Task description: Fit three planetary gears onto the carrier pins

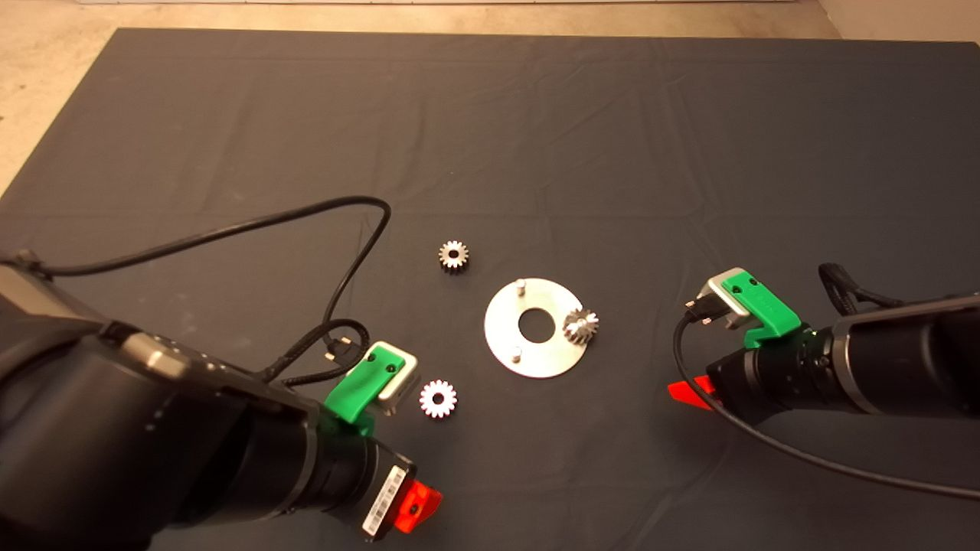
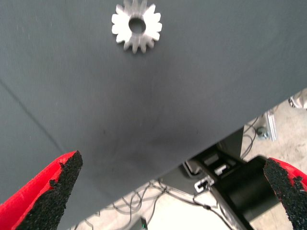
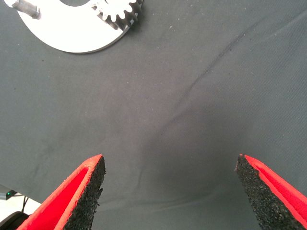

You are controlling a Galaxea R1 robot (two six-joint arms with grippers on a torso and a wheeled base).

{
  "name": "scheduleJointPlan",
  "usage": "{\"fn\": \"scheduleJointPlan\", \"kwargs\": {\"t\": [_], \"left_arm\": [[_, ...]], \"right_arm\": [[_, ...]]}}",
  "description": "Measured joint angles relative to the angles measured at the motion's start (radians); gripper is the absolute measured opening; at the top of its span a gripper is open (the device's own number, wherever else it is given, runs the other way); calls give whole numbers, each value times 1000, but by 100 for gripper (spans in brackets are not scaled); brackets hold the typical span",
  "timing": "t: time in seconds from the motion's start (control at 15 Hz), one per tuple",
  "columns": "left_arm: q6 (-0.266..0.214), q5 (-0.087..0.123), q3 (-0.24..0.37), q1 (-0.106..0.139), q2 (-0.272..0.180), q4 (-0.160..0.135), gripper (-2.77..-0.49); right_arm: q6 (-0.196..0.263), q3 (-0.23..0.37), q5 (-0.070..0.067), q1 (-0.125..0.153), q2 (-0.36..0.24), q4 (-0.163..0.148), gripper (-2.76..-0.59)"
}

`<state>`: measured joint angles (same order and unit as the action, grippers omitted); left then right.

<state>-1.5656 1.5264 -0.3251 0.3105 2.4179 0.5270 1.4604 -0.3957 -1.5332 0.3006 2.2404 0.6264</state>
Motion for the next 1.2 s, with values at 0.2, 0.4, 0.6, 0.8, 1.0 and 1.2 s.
{"fn": "scheduleJointPlan", "kwargs": {"t": [0.2,0.4,0.6,0.8,1.0,1.2], "left_arm": [[29,0,0,-28,0,70,-50],[66,0,-17,-78,1,146,-50],[114,0,-23,-103,0,195,-50],[155,0,-38,-131,0,250,-50],[199,0,-71,-169,0,308,-50],[228,0,-102,-184,0,343,-50]], "right_arm": [[0,0,-1,-1,-3,-1,-134],[0,0,0,0,-4,-3,-134],[0,0,-1,0,-5,-5,-134],[0,0,0,0,-5,-6,-134],[0,0,0,0,-5,-6,-134],[0,0,0,0,-5,-6,-134]]}}
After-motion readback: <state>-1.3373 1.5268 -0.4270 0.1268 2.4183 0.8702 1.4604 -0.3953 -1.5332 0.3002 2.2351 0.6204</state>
